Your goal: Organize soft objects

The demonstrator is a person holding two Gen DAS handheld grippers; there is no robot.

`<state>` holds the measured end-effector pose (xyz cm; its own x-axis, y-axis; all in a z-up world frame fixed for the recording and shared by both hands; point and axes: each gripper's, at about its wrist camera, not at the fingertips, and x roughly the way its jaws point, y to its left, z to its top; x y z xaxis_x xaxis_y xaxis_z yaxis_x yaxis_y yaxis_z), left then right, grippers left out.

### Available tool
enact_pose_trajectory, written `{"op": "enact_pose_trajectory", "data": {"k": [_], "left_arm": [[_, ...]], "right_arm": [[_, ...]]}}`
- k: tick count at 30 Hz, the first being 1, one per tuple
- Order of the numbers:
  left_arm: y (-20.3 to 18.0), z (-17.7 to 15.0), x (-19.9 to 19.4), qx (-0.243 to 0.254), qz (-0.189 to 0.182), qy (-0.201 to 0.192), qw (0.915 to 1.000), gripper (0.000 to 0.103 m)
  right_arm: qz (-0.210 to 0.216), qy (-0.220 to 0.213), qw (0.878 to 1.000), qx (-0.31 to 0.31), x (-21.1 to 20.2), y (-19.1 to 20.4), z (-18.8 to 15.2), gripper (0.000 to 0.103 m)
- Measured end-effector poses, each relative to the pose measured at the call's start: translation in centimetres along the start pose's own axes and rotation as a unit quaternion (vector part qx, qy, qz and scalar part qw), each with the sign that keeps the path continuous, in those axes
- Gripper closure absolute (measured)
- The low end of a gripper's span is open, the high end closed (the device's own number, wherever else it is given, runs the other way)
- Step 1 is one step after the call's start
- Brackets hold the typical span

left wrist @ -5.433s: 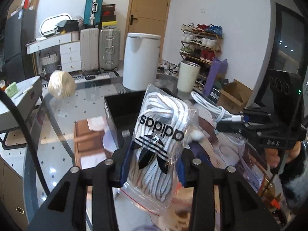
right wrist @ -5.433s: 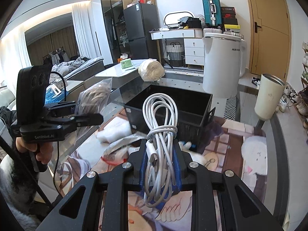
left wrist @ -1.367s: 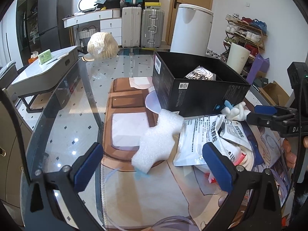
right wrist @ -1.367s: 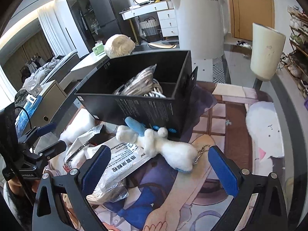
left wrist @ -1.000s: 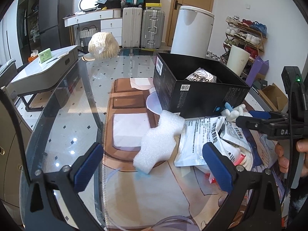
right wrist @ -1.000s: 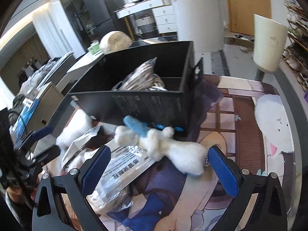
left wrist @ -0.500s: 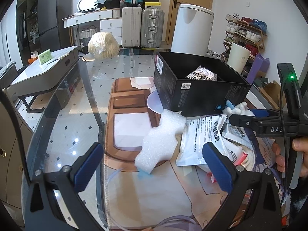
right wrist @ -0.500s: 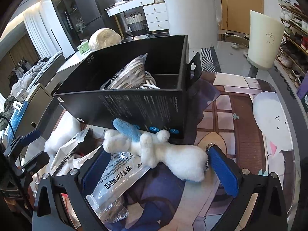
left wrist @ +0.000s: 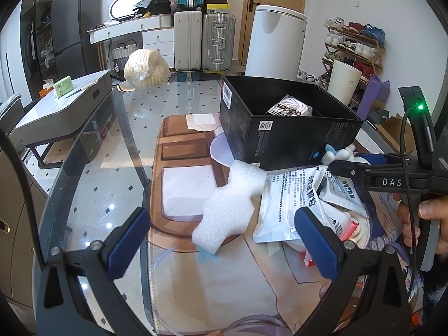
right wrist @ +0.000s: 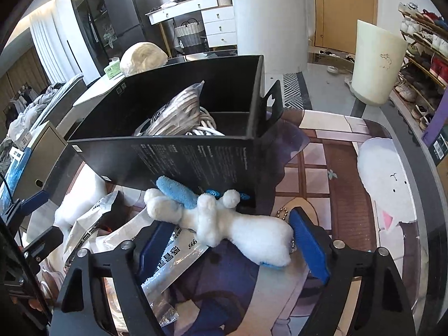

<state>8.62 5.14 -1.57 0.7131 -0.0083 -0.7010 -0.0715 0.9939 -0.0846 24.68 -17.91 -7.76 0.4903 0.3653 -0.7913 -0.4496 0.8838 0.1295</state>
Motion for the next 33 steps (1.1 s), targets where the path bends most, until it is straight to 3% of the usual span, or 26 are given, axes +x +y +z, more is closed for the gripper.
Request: {"op": "enact_pose_trajectory", "data": {"k": [20, 30, 33], "left_arm": [[1.2, -0.1, 0.2, -0.024, -0.013, 0.013, 0.9996, 0.000], [1.3, 0.3, 1.6, -0.018, 0.022, 0.036, 0.9989, 0.000], [1.3, 0.4, 2.2, -0.020, 0.016, 0.048, 0.9985, 0.000]], "right_arm": [[0.029, -0.021, 0.999, -0.011, -1.6, -0.5, -0.7, 0.027], [0.040, -0.045, 0.998, -0.024, -3.7, -0.5, -0.9, 0.027], [0.045, -0.049, 0.997, -0.029, -3.9, -0.3, -0.9, 0.027]]}}
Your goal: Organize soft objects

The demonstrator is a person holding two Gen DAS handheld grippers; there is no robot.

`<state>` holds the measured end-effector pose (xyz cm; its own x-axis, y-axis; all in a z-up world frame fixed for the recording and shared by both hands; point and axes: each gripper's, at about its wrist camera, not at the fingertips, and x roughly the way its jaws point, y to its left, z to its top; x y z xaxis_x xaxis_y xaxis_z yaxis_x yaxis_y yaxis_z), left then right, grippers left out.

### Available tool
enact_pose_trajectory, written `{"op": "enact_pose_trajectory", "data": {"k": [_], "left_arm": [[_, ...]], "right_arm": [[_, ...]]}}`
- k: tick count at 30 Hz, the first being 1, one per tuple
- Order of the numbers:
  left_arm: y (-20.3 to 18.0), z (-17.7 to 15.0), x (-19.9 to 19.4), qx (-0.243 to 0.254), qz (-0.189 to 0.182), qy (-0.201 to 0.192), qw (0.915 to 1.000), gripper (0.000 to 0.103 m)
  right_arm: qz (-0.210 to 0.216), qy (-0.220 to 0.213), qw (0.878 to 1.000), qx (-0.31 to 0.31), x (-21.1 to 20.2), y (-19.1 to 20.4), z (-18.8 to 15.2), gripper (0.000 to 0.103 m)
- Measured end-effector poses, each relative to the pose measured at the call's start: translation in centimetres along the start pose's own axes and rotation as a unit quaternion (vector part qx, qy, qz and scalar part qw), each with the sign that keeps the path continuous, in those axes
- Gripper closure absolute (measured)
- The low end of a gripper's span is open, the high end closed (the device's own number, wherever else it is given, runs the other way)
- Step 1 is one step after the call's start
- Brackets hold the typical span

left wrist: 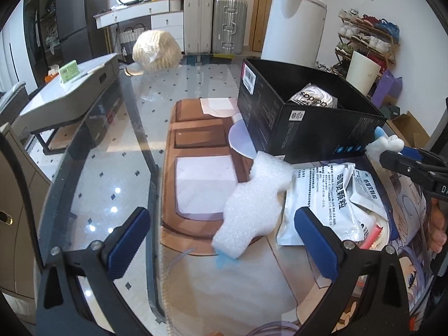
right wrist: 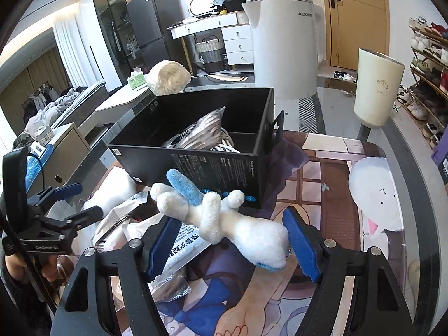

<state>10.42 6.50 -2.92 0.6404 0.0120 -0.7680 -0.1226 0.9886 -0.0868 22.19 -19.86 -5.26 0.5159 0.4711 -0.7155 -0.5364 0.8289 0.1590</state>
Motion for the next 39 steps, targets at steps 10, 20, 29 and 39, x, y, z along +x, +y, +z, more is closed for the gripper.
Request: {"op": "enact_pose_trajectory", "data": {"k": [10, 20, 29, 39], "left_arm": [[0.1, 0.2, 1.0, -0.002, -0.007, 0.016, 0.9999, 0.004], [-0.7, 0.2, 1.0, 0.025, -0.005, 0.016, 0.9995, 0.037], [-1.6, 0.1, 0.2, 0.046, -0.027, 0.004, 0.9986, 0.062], [-1.6, 0.0, -1.0, 0.041, -0.027, -0.013, 0.9987, 0.062]], "right_arm": [[0.006, -0.007, 1.000, -0.005, -0.3, -0.1, 0.2, 0.027], [0.010, -0.011, 1.000, -0.011, -0.6, 0.1, 0.3, 0.027], [0.011, -0.013, 1.000, -0.014, -0.8, 0.3, 0.2, 0.027], [0.010, -0.023, 0.999, -0.023, -1.7, 0.4, 0.5, 0.027]]}}
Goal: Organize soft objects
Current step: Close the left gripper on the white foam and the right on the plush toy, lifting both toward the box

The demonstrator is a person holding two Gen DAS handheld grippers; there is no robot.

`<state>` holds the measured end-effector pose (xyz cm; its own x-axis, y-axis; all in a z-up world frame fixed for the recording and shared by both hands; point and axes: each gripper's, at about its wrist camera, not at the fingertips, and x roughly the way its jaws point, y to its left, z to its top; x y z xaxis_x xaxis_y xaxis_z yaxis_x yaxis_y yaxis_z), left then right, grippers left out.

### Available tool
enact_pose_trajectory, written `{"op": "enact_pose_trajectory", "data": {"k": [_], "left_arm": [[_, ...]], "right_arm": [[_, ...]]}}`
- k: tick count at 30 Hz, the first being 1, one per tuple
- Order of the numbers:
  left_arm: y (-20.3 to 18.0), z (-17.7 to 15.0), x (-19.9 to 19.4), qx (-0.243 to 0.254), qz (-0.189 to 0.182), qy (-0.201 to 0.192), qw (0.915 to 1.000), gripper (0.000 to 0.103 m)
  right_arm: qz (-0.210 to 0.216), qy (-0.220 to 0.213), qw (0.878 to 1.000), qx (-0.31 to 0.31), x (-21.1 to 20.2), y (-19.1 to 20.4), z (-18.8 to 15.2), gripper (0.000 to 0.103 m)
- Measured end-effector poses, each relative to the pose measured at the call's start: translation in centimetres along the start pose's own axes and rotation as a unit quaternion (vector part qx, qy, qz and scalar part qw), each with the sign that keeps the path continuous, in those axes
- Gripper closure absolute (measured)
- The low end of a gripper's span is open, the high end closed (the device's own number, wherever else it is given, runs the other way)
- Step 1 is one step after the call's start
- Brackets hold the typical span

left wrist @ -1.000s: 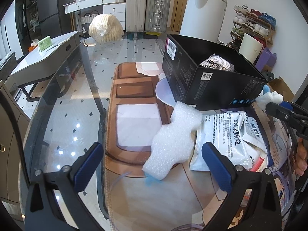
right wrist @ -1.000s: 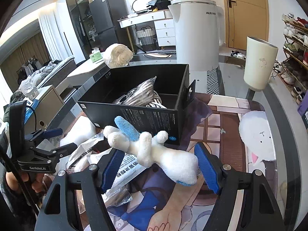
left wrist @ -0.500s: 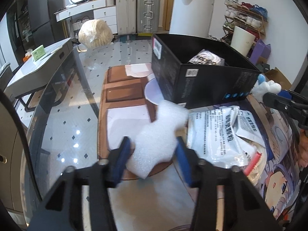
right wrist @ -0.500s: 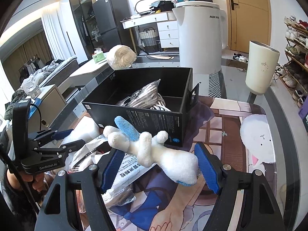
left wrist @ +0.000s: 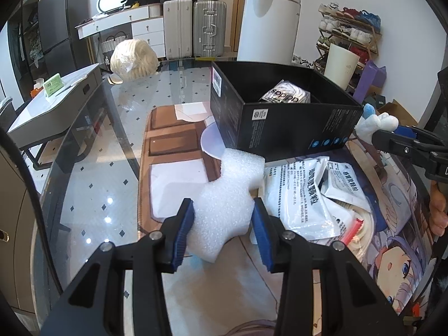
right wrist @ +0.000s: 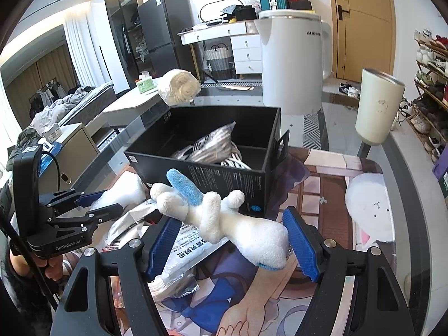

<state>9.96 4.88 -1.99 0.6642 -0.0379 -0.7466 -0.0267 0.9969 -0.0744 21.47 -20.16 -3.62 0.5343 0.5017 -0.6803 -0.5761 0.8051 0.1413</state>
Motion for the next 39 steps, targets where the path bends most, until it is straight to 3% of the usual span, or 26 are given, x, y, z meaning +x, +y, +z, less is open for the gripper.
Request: {"op": "enact_pose_trajectory", "data": {"k": [21, 39], "left_arm": [[0.2, 2.8, -4.6, -0.028, -0.023, -0.072, 0.9967, 0.062], [-2.2, 8.0, -2.9, 0.015, -0.054, -0.091, 0.9942, 0.062]], "right_arm": [[0.005, -0.037, 0.999, -0.013, -2.3, 1.0, 1.1, 0.027], [-0.016, -0.032, 0.999, -0.026, -0.2, 1.8, 4.6, 0.027]]}}
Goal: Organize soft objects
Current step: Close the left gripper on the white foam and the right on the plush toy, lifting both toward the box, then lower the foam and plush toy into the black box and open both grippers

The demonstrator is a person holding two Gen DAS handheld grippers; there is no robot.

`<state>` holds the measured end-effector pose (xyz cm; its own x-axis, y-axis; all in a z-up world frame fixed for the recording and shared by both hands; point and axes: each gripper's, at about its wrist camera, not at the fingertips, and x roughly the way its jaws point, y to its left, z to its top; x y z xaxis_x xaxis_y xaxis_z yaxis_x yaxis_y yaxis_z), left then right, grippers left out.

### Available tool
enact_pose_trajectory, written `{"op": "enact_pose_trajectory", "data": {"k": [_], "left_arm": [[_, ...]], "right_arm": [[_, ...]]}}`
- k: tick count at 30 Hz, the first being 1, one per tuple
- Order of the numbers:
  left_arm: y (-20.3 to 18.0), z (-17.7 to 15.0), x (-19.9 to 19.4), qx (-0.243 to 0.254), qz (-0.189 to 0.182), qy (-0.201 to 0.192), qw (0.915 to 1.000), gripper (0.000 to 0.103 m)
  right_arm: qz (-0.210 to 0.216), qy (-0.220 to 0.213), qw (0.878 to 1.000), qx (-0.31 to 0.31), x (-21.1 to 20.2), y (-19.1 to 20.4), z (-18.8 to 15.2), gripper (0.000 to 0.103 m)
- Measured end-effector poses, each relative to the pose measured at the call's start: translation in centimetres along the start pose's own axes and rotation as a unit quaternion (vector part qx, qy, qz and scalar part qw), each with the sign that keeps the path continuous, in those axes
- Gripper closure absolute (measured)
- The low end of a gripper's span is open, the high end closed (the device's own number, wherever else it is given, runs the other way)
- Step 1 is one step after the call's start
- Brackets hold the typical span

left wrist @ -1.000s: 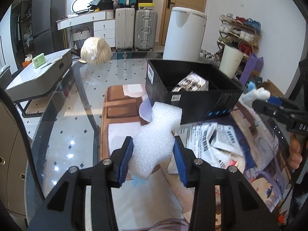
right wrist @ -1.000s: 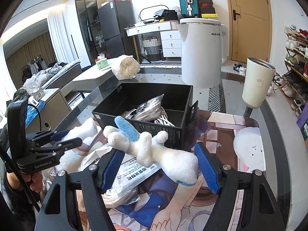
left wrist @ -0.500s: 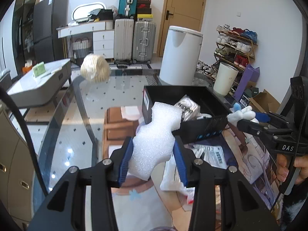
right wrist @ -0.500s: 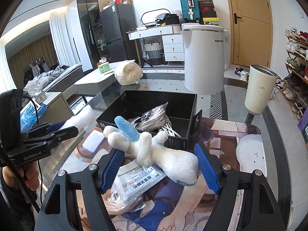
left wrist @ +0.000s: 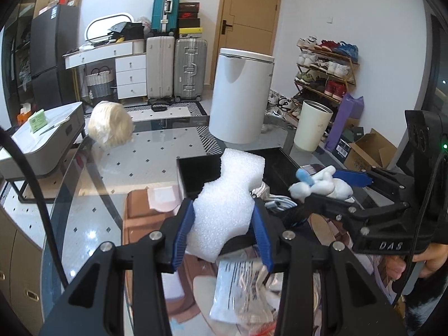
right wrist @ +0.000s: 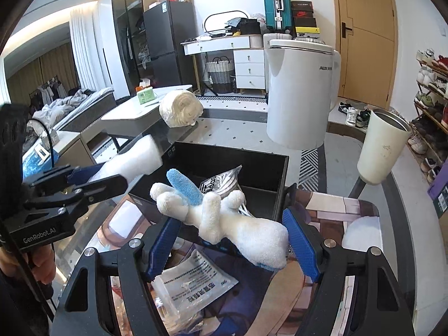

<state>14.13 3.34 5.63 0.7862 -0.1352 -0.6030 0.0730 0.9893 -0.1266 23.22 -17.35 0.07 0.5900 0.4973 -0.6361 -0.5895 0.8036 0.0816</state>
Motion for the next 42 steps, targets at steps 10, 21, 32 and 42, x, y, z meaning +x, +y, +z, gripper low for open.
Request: {"op": "enact_pose_trajectory", "data": {"k": [10, 21, 32, 42], "left_arm": [[0.9, 1.8, 2.8, 0.023, -0.015, 0.014, 0.9995, 0.062], [1.0, 2.5, 4.5, 0.027, -0.025, 0.027, 0.9990, 0.062], [0.9, 2.5, 5.2, 0.023, -0.025, 0.034, 0.9988, 0.062], [0.5, 2.5, 5.2, 0.022, -0.027, 0.035, 0.9988, 0.062]], "right_arm": [[0.000, 0.018, 0.999, -0.041, 1.9, 0.7, 1.3, 0.027], [0.010, 0.033, 0.997, -0.071, 4.0, 1.0, 1.7, 0.027], [0.015, 0.040, 0.996, -0.081, 5.4, 0.8, 1.7, 0.026], [0.020, 0.030, 0.996, -0.087, 5.0, 0.5, 1.5, 0.021]]}}
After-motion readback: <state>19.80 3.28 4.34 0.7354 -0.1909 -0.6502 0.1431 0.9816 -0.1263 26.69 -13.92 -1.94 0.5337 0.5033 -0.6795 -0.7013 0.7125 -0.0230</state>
